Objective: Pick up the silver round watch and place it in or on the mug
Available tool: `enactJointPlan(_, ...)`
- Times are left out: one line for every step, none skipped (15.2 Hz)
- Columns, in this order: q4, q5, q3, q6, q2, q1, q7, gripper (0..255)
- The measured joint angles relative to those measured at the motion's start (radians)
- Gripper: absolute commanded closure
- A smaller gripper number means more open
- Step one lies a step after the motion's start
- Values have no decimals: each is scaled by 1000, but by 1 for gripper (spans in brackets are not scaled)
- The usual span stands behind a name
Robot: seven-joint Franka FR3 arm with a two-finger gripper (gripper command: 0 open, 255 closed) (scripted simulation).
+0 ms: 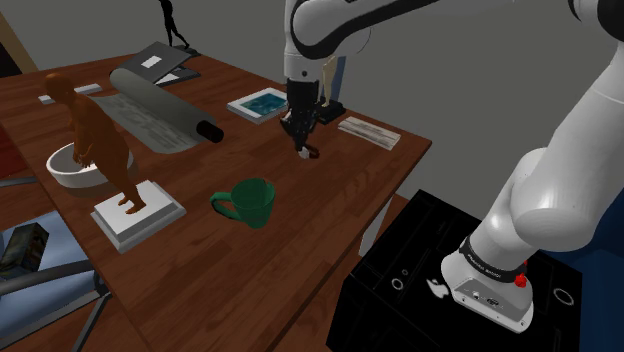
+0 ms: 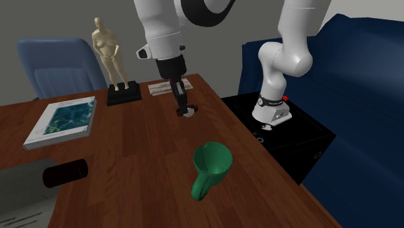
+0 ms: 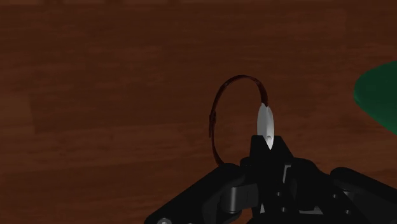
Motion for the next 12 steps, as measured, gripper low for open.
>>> enactJointPlan(17,-2,-1,-17,0,-1,1,255)
enactJointPlan(23,-2,-1,-28,-5,-1,4,255)
enactJointPlan(31,-2,-1,-40,-9,-1,6,255)
enactJointPlan(39,-3,-2,-53,-15,-2,8,255)
enactJointPlan(47,-3,-3,-65,-19,-3,8,255)
enactJointPlan(60,-4,-2,-80,-20,-2,12,255)
enactJointPlan(68,-4,-2,-91,-25,-2,15,255)
enactJointPlan(74,-5,-3,-103,-30,-3,15,255)
enactJointPlan(91,-6,-4,-119,-30,-4,18,255)
enactJointPlan(103,-6,-4,-134,-31,-4,20,255)
enactJointPlan(113,-7,-5,-144,-32,-4,21,255)
enactJointPlan(124,-7,-5,-158,-36,-4,24,255)
